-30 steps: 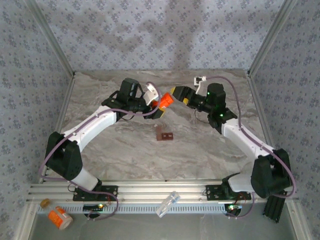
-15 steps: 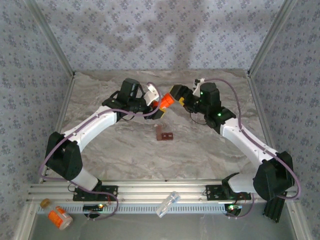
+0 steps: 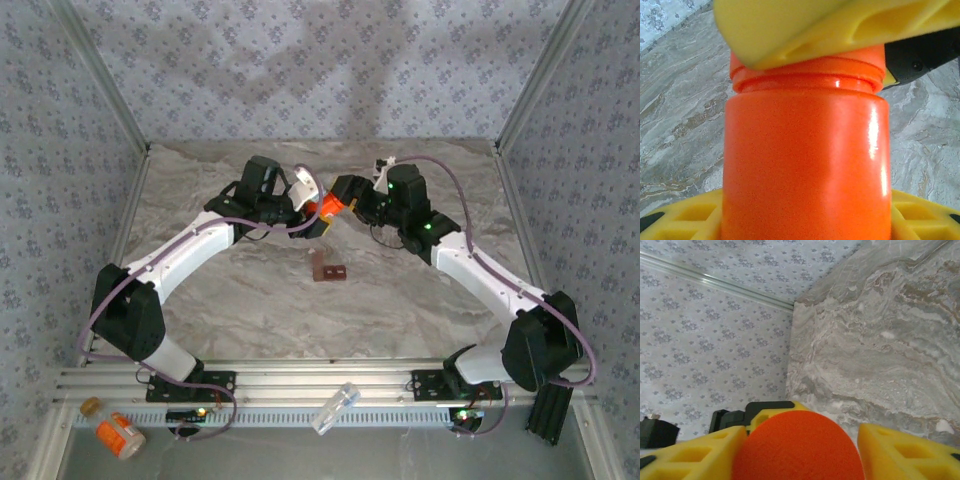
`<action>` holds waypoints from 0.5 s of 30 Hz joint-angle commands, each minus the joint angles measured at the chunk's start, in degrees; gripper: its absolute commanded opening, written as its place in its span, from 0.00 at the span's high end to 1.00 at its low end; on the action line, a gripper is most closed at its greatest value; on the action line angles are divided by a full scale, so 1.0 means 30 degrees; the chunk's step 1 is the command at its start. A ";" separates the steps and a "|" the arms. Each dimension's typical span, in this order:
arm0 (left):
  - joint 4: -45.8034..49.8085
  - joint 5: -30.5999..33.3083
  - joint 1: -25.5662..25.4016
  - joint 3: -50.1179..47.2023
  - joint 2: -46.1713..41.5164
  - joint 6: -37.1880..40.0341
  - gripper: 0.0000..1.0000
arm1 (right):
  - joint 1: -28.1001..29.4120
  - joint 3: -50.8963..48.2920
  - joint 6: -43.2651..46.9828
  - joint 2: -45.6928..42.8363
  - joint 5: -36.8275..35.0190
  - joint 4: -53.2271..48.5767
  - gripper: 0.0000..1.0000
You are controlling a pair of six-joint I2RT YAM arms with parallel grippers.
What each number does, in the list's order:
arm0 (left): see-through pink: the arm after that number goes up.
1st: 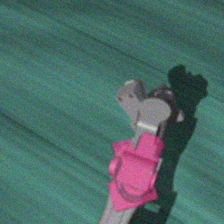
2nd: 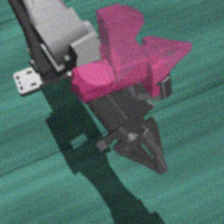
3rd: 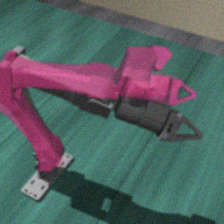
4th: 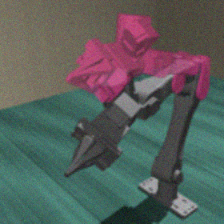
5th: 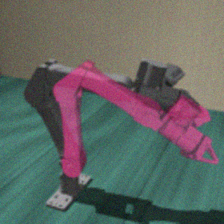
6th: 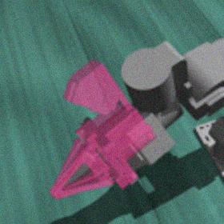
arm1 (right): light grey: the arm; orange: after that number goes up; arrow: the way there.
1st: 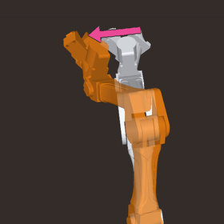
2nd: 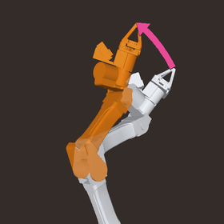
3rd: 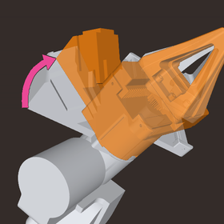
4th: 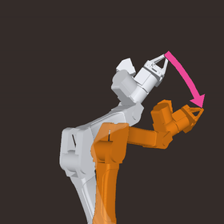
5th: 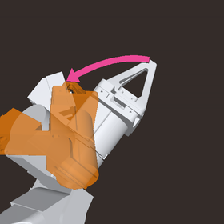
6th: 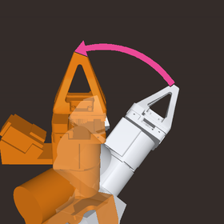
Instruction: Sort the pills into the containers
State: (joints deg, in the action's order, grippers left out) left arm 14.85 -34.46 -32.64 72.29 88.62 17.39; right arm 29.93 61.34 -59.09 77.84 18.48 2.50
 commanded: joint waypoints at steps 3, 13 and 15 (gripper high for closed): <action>-0.0293 -0.0367 -0.0088 0.0659 -0.0040 0.0327 1.00 | -0.0140 0.0030 0.0651 -0.0015 0.0405 -0.0094 0.51; -0.0067 -0.0789 -0.0101 0.0626 -0.0303 0.0300 1.00 | -0.2276 -0.2439 0.6570 0.0369 0.5763 0.6721 0.51; -0.0051 -0.0890 -0.0086 0.0578 -0.0385 0.0214 1.00 | -0.3074 -0.3498 0.6229 0.0804 0.7596 0.9797 0.51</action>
State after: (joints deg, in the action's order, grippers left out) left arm 14.37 -34.72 -33.04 72.29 88.62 17.54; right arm 24.18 54.15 -47.59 78.28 34.00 18.72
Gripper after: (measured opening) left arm 0.548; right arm 0.501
